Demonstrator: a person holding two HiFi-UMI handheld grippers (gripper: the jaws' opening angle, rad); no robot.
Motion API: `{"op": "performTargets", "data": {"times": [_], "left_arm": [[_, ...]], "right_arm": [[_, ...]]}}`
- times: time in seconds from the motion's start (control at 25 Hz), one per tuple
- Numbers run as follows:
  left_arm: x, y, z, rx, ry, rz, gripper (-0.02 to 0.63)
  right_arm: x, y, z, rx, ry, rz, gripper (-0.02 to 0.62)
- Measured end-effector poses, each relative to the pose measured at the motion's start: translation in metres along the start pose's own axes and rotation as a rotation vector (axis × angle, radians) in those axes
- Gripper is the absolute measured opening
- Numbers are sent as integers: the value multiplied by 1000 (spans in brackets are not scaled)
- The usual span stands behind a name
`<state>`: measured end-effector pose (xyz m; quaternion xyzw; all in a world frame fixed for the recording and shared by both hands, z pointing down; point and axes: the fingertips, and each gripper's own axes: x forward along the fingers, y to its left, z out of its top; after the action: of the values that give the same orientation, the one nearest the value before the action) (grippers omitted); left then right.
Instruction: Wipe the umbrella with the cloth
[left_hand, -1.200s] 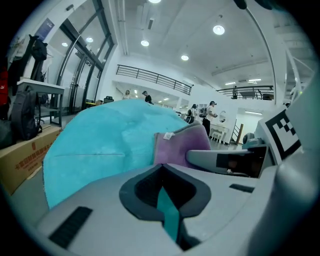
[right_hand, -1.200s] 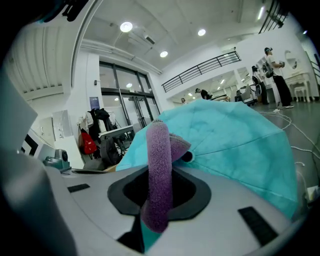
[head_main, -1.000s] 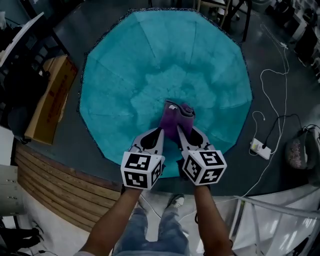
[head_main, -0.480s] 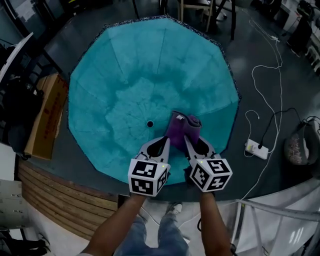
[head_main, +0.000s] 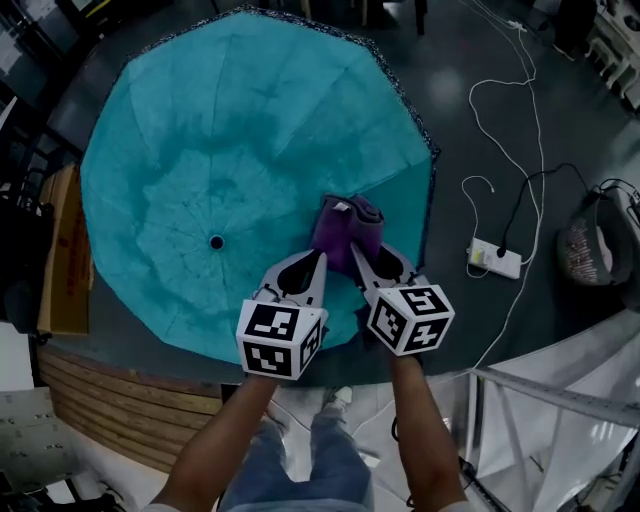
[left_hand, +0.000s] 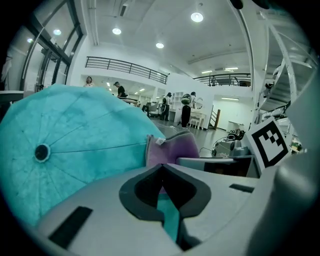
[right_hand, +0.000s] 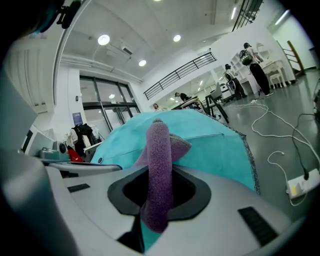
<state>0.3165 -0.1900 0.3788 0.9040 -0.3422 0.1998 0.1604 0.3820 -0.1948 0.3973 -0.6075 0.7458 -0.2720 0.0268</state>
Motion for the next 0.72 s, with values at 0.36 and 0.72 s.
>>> {"op": "performTargets", "data": {"times": [0.36,0.72], "left_arm": [[49,-33,-2,22,31,-18,6],[93,-61,-14,43,65,-61,6]], "right_arm": [[2,-75,8,56,-35,-19,77],[11,-156,4,102,-55,-96,77]]}}
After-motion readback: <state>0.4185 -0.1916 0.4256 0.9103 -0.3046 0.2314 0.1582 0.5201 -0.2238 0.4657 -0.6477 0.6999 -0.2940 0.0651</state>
